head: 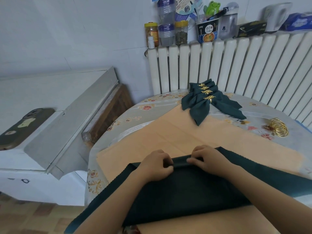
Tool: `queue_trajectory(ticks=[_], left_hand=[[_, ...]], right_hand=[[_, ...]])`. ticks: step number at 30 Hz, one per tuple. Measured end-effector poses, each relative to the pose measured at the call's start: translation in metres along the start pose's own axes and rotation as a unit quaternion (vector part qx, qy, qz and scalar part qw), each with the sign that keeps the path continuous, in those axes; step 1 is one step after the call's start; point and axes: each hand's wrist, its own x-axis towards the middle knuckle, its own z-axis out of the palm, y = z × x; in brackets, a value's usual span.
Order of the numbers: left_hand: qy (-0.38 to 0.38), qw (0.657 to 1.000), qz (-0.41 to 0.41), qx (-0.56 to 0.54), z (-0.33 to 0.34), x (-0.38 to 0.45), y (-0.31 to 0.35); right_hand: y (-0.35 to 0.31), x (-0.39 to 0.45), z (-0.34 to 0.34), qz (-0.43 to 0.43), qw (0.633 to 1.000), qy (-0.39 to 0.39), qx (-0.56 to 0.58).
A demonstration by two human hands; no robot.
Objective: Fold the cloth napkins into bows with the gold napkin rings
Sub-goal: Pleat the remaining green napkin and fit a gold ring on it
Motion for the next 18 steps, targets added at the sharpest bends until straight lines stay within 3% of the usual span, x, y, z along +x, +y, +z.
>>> queue_trajectory(ticks=[2,5,10,14,18], left_hand=[[0.010,0.999,-0.037,-0.025,0.003,0.002,0.001],[0.042,0.997,-0.060,-0.027,0.009,0.005,0.001],[0.024,0.997,-0.071,-0.008,0.007,0.008,0.002],[0.007,0.995,-0.100,0.018,0.006,0.007,0.009],[0.048,0.990,-0.022,0.130,0.004,-0.004,0.016]], right_hand=[[-0.005,0.002,0.000,0.037,0.999,0.003,0.022],[-0.011,0.009,0.006,0.075,0.996,0.015,-0.034],[-0.012,0.014,0.003,0.117,0.987,-0.020,-0.110],[-0.017,0.012,0.004,0.082,0.984,0.007,-0.160],[-0.017,-0.002,0.005,0.035,0.984,0.070,-0.160]])
